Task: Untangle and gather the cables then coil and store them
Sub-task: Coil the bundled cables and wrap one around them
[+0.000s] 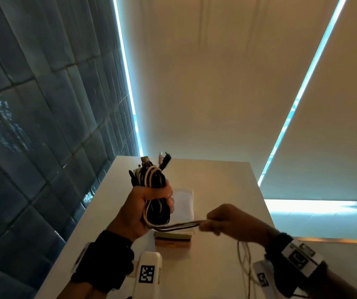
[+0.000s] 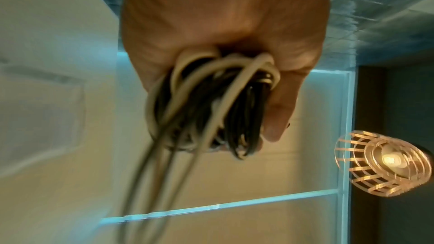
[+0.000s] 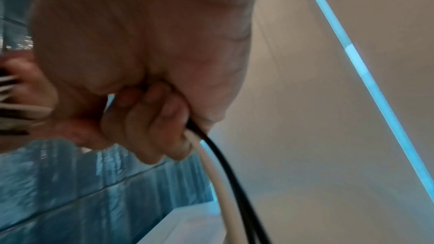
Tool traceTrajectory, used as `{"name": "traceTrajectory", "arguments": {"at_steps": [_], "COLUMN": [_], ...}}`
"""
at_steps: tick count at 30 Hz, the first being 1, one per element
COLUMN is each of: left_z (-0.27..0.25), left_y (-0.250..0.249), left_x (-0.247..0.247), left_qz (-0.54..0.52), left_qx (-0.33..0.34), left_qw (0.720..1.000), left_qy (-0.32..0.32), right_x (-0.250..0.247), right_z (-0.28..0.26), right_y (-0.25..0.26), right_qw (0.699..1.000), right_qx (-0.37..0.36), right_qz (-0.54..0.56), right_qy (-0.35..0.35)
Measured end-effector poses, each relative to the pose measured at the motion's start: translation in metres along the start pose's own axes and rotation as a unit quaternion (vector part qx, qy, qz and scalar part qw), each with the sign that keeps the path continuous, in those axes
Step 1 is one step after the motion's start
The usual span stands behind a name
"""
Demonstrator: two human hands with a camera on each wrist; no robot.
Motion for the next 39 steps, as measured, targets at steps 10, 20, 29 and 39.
{"name": "traceTrajectory", "arguments": {"at_steps": [10, 20, 29, 39], "left_z": [-0.022, -0.034, -0.039, -0.033], "left_y": [0.044, 0.039, 0.036, 0.053], "left_x": [0.028, 0.029, 0.024, 0.016], "left_qz": [0.084, 0.029, 0.041, 0.069], "left_qx": [-0.139, -0.124, -0.130, -0.153], "left_qw": [0.984, 0.987, 0.979, 0.984], "left_qy": [0.067, 0.100, 0.152, 0.062], "right_x": [-0.070, -0.084, -0.106, -0.111], "right_z": [-0.003, -0.003, 0.002, -0.004], "right_y": [0.065, 0.067, 0.027, 0.052], "right_qw": [0.983, 0.980, 0.987, 0.962], "right_qx": [-0.097, -0.062, -0.005, 0.017], "right_qz": [-0.082, -0.096, -0.046, 0.007], "right_qy": [-0.134, -0.162, -0.153, -0.273]}}
Point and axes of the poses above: each hand's wrist, its own z-axis towards the middle knuckle, its own x-axis out of the palm, y = z × x, the point moved 7 cm from there along z, towards the middle knuckle, and after that the axes turned 9 degrees about x, right-handed, at the moved point
